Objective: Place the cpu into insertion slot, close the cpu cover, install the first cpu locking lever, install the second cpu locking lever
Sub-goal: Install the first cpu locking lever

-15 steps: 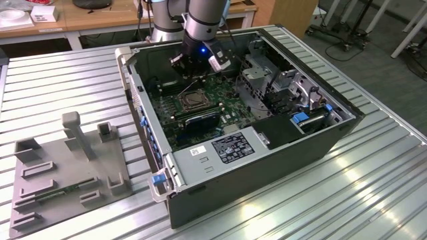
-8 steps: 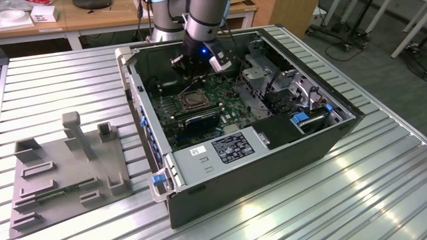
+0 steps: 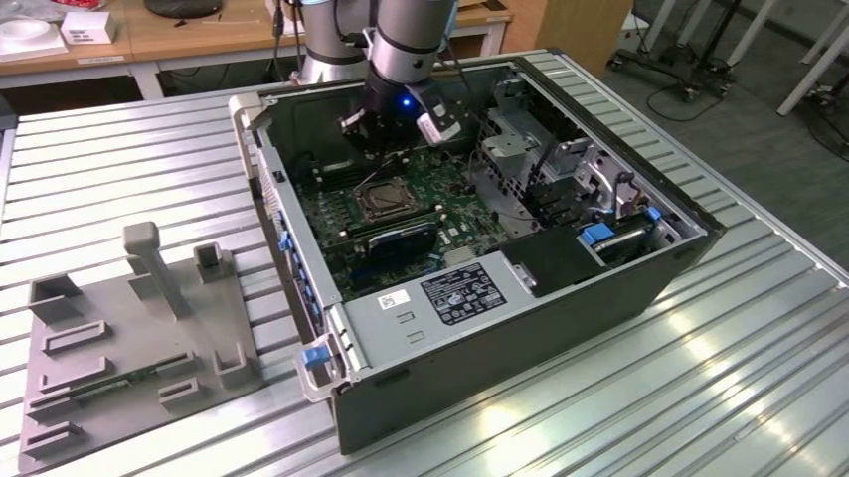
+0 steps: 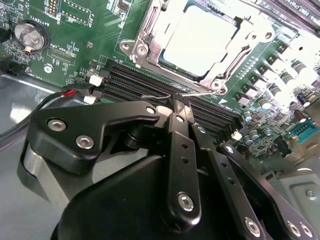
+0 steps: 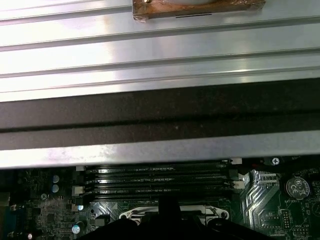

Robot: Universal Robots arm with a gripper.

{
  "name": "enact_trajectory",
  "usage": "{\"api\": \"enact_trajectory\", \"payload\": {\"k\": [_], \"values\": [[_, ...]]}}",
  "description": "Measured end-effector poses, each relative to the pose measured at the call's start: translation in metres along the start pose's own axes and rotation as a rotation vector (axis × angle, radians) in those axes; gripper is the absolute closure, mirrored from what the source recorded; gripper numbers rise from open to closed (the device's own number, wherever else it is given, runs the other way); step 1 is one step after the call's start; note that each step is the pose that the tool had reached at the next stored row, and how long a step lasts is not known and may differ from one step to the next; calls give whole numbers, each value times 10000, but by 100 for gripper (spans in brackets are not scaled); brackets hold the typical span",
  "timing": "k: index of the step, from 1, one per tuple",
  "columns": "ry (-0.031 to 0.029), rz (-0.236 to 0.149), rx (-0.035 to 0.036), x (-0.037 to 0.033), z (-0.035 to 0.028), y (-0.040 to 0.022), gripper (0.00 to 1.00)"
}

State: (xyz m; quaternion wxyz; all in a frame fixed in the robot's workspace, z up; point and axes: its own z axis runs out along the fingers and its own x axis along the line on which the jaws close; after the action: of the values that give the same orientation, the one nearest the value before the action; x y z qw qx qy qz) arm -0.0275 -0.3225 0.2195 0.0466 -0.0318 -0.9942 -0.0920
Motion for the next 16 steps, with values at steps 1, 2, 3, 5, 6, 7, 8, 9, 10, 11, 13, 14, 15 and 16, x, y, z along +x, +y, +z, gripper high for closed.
{"api": "enact_trajectory", "payload": {"k": [1, 2, 3, 5, 6, 7, 8, 9, 10, 11, 13, 14, 15, 16], "values": [[1, 1, 2, 1, 1, 7, 89], [0, 1, 0, 2, 4, 16, 89], [0, 1, 2, 3, 5, 23, 89], [1, 0, 0, 3, 5, 25, 89], [0, -1, 0, 3, 6, 25, 89], [1, 0, 1, 3, 6, 25, 89], [-1, 0, -2, 2, 10, 25, 89], [-6, 0, -2, 2, 18, 23, 89], [-11, -1, 0, 1, 26, 21, 89], [-14, -2, 1, 0, 34, 19, 89], [-23, -4, -1, -3, 53, 15, 89], [-27, -4, 0, -4, 62, 14, 89], [-31, -4, -1, -5, 70, 12, 89], [-33, -5, -1, -8, 78, 11, 89]]}}
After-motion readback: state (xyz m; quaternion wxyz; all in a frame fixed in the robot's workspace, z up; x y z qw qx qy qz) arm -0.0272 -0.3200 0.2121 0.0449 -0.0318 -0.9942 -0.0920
